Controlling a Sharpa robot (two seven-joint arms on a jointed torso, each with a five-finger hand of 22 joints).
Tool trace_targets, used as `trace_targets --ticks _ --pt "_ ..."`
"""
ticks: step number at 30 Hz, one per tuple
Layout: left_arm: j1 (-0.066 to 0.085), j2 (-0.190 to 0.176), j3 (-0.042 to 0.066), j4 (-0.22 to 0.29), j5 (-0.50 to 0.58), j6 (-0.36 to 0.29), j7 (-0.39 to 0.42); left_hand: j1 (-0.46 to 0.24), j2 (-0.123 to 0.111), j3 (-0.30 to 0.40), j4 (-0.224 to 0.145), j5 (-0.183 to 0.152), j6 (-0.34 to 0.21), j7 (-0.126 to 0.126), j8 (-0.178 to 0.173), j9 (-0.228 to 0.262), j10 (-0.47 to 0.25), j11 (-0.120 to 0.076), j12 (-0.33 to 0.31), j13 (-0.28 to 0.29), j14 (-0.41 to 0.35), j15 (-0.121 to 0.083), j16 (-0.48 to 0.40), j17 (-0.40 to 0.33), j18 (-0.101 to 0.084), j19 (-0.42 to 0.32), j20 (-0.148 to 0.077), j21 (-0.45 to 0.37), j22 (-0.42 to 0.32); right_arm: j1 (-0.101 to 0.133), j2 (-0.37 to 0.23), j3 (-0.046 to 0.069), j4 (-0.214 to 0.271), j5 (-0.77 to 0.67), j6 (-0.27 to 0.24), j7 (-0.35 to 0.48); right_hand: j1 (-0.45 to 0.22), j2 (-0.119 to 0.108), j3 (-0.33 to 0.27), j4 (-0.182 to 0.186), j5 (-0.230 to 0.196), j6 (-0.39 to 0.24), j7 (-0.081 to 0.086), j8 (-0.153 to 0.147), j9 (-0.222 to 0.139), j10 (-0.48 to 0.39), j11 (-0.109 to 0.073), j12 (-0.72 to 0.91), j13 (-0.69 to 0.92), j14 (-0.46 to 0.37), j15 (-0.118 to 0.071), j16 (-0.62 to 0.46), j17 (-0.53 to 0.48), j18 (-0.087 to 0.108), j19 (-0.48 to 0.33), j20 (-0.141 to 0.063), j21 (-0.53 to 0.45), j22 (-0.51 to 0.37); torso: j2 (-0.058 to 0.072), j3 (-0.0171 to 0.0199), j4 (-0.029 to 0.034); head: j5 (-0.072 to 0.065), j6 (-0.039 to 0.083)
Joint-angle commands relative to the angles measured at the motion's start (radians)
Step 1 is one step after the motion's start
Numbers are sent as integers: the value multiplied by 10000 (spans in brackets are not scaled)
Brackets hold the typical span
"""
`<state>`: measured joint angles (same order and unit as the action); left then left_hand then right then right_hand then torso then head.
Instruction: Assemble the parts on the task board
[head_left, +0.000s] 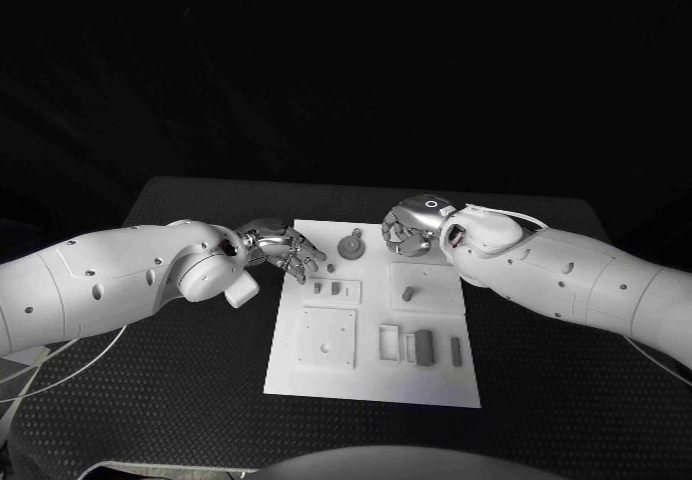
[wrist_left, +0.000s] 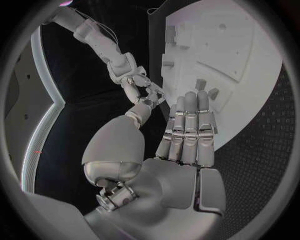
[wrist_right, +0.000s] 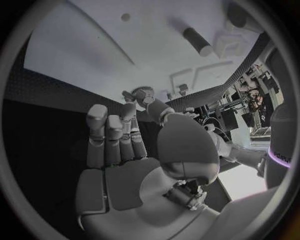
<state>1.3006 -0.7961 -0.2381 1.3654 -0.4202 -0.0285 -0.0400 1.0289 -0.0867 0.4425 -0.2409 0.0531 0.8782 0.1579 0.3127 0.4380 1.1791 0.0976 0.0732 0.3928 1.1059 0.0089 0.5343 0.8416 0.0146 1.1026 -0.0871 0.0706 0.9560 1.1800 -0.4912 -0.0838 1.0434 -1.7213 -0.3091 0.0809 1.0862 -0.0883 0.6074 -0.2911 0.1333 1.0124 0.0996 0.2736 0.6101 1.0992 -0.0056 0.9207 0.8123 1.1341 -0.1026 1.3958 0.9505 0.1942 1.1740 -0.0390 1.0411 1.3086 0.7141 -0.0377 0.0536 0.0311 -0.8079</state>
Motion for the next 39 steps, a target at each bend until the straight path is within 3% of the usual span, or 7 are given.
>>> trace_targets --ticks 1,8,11,16,23,33,39 --pt "5 0 6 26 -8 22 116 -34 -75 1 -55 -37 -44 38 28 -8 -17 50 -25 -13 92 5 -37 17 -86 -5 -13 12 13 7 -102 94 377 107 26 -82 -5 -120 16 73 23 -14 45 -9 6 97 -5 9 -18 30 -28 4 4 676 89 -18 61 142 -7 -3 -10 4 5" --pt "5 -6 6 33 94 -14 102 -57 -80 -5 -42 -37 -58 56 20 -11 -25 60 -28 -15 93 7 -42 21 -86 -5 -12 11 12 6 -314 285 1060 254 70 -91 -7 -123 20 77 24 -15 45 -11 6 99 -5 6 -21 34 -30 1 3 676 95 -21 60 139 -4 0 0 14 45" --pt "5 4 6 25 370 -101 100 -79 -92 -11 -29 -37 -79 84 9 -16 -41 89 -34 -18 93 10 -48 26 -85 -8 -11 9 11 4 -394 427 1402 352 66 -90 -5 -123 23 77 24 -16 45 -12 6 99 -5 5 -22 36 -31 -1 2 676 96 -23 59 139 3 -4 4 2 70" --pt "5 24 6 1 800 -188 62 -177 -107 -23 49 -37 -115 173 -12 -26 -76 129 -40 -25 82 30 -71 38 -86 -21 2 2 5 5 -579 510 1985 435 90 -128 -4 -125 28 77 25 -21 46 -15 6 99 -4 3 -24 38 -33 -4 1 676 100 -26 58 137 -2 -2 -8 50 72" --pt "-22 100 6 -27 1173 -349 58 -446 -215 -70 260 -40 -178 208 -42 -41 -138 150 -47 -36 51 49 -111 57 -76 -57 19 -12 -12 5 -693 549 2513 503 80 -134 -8 -125 30 81 24 -23 47 -17 6 101 -4 1 -26 40 -35 -8 0 676 103 -29 56 135 4 -10 -9 68 81" --pt "-26 24 5 57 1409 -362 44 -643 -382 -127 393 -40 -241 228 -67 -50 -204 167 -46 -43 14 63 -147 78 -59 -102 34 -19 -30 -18 -738 554 2935 768 -93 -42 -11 -125 34 84 24 -28 49 -21 6 102 -3 -2 -29 43 -38 -13 -2 676 108 -34 52 131 0 -9 8 82 93" --pt "-27 -4 5 197 1556 -315 34 -720 -451 -171 423 -40 -287 228 -86 -58 -253 183 -53 -50 -2 73 -161 90 -53 -122 43 -19 -39 -82 -720 554 3142 847 -83 -21 -9 -127 38 82 24 -42 51 -29 4 102 -2 -5 -31 44 -40 -17 -3 676 112 -38 50 129 -2 -12 -15 115 123"
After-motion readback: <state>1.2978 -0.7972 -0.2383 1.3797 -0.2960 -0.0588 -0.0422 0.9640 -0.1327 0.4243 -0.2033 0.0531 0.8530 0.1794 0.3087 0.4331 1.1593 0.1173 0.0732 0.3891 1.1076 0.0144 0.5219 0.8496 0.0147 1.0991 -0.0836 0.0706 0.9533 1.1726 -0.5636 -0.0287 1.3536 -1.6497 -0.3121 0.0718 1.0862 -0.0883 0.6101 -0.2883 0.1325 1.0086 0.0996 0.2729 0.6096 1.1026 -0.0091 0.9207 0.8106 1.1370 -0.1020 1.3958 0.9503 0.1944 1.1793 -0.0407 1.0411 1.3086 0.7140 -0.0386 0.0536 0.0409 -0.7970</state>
